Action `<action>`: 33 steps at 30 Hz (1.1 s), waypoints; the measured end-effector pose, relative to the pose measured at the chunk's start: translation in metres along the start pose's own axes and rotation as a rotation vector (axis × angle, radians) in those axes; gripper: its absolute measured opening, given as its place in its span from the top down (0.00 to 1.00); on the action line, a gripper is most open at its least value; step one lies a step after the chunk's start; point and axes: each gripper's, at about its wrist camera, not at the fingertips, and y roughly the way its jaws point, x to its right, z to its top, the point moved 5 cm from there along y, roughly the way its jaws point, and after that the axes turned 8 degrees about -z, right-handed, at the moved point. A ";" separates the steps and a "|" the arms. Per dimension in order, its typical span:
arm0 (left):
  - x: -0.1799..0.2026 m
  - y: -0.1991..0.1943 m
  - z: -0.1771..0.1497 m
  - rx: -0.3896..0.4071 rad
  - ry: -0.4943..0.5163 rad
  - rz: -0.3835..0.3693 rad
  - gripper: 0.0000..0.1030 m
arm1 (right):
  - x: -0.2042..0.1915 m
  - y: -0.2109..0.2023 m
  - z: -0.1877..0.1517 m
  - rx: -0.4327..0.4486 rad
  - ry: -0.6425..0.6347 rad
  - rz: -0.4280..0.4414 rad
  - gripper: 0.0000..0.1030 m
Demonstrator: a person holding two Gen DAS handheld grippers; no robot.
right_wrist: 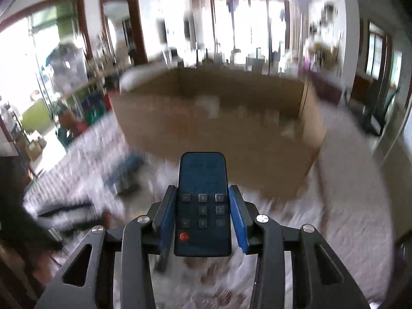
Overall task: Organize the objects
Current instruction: 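Carry the blue remote into the box and open the right gripper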
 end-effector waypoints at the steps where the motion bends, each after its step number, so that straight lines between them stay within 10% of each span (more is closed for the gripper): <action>1: 0.000 0.001 -0.001 -0.007 0.001 0.002 0.27 | 0.002 -0.003 0.019 0.035 -0.016 -0.031 0.00; 7: 0.002 0.006 -0.003 -0.015 0.013 0.012 0.27 | 0.025 0.050 0.084 -0.012 -0.019 -0.144 0.00; 17: 0.001 0.004 -0.001 0.000 0.031 0.034 0.27 | 0.056 0.152 0.089 -0.180 0.027 -0.272 0.00; 33: -0.008 -0.002 0.004 0.026 -0.008 0.027 0.27 | 0.028 0.067 0.076 -0.018 0.068 -0.173 0.00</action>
